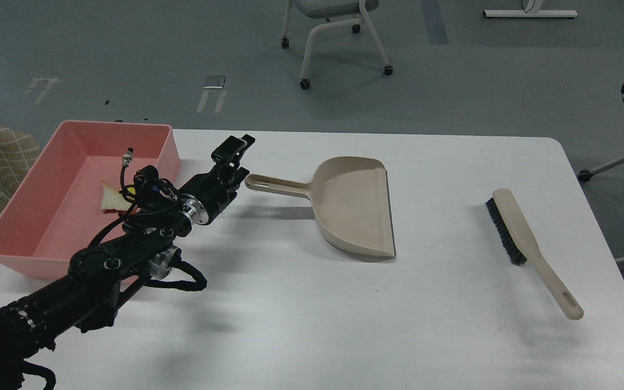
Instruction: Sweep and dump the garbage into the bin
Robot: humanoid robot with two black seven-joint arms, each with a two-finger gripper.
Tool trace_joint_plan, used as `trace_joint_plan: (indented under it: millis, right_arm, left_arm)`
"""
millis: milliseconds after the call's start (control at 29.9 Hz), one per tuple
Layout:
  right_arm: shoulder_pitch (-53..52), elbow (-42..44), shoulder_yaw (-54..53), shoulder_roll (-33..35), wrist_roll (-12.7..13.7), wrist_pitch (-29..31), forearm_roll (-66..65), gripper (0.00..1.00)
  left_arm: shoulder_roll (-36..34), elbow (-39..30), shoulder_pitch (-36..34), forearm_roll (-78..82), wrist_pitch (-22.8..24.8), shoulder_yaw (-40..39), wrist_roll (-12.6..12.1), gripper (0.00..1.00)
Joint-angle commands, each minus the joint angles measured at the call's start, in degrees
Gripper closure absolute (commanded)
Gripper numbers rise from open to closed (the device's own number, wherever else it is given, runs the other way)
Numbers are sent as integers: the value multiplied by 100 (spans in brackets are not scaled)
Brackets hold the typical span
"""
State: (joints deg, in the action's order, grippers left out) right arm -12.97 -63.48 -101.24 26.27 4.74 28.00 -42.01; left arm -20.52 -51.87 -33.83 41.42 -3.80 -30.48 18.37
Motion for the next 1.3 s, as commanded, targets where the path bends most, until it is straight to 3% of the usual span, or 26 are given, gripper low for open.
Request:
trace_joint_plan:
  millis: [0,201,368,635,702,769,869,1103,1271]
  right_arm:
    - [14,-15,-9,-17,0,0,0,0]
    - [-21,12,8,-17,0,0,0,0]
    - [-240,56,-27,-60,0,0,9,0]
    - [-513,47,-36,-254,0,0,9,0]
    - [-575,3,-36,-263,0,0,9,0]
    - [-628,11,-36,-263,0,0,9,0]
    - [-628,3,-53,-263,0,0,18,0]
    - [-575,12,-141,-298,0,0,456,0]
    - [-654,-15,-97,-491,9,0,633,0]
  left_arm:
    - [-180,-8,-79,-11,2,-1,8,9]
    - [-689,-297,-264,-396,81,-203,35,6]
    - [-1006,-579,-203,-1467,660,-1185,17,2]
    - [-1041,-579,-1,-2234,1179,-2602,26,2]
    - [-1041,-579,96,-2366,1478,-2962,-18,2]
    - [-1050,-588,350,-2620,2100,-3392,-184,2]
    - [-1050,-588,596,-2814,2340,-3770,-264,2]
    - [-1015,-597,1063,-2823,2674,-3860,-255,2]
    - [-989,-588,1107,-2832,2630,-3913,-229,2]
